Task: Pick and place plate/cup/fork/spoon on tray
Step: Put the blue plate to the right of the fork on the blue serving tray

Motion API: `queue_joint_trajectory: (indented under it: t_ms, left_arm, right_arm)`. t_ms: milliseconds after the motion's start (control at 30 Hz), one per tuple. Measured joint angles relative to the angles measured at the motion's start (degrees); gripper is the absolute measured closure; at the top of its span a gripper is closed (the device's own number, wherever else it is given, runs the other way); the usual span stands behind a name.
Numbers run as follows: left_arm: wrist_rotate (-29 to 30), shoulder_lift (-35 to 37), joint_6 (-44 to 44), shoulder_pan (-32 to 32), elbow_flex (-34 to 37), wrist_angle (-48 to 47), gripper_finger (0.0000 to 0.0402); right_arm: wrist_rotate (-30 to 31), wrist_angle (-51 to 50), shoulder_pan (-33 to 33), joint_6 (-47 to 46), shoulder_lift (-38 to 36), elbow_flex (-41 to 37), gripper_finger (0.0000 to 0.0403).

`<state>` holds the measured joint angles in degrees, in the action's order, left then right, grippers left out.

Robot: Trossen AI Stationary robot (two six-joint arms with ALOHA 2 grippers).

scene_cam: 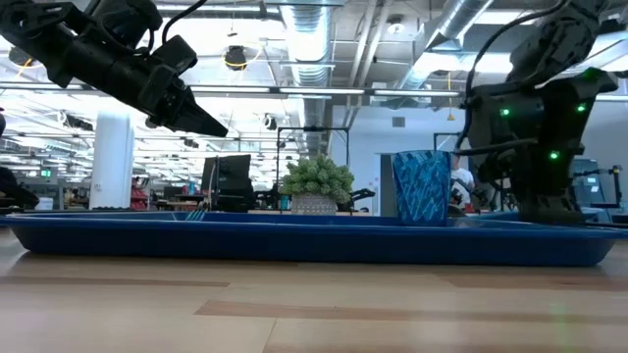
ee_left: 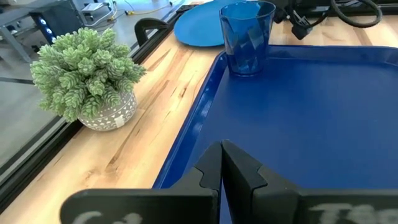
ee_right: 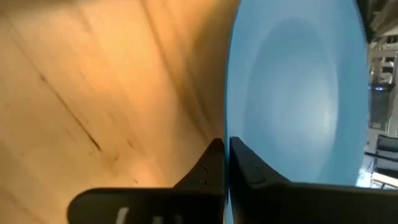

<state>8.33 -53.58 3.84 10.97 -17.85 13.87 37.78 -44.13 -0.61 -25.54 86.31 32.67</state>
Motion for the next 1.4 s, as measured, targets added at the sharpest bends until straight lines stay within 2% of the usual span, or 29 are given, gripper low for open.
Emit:
queue_joint_trajectory:
  t_ms: [233, 700, 1000, 1300, 1400]
  left_arm:
    - [0.0, 0.0, 0.0, 0.0, 0.0, 0.0, 0.0401]
    - [0.0, 0.0, 0.0, 0.0, 0.0, 0.0, 0.0401]
    - [0.0, 0.0, -0.1, 0.0, 0.0, 0.0, 0.0401]
    - [0.0, 0.0, -0.1, 0.0, 0.0, 0.0, 0.0401]
    - [0.0, 0.0, 0.0, 0.0, 0.0, 0.0, 0.0401]
  right_arm:
    - [0.7, -3.6, -0.3, -1.4, -0.1, 3.2, 0.0397]
    - [5.6, -22.2, -0.3, -10.3, -0.1, 14.8, 0.04]
    - [8.7, -30.6, 0.0, -11.1, -0.1, 22.8, 0.04]
    - [13.2, -41.9, 4.9, -11.1, -0.2, 38.0, 0.04]
    - [14.3, -43.1, 7.9, -7.3, -0.2, 44.2, 0.04]
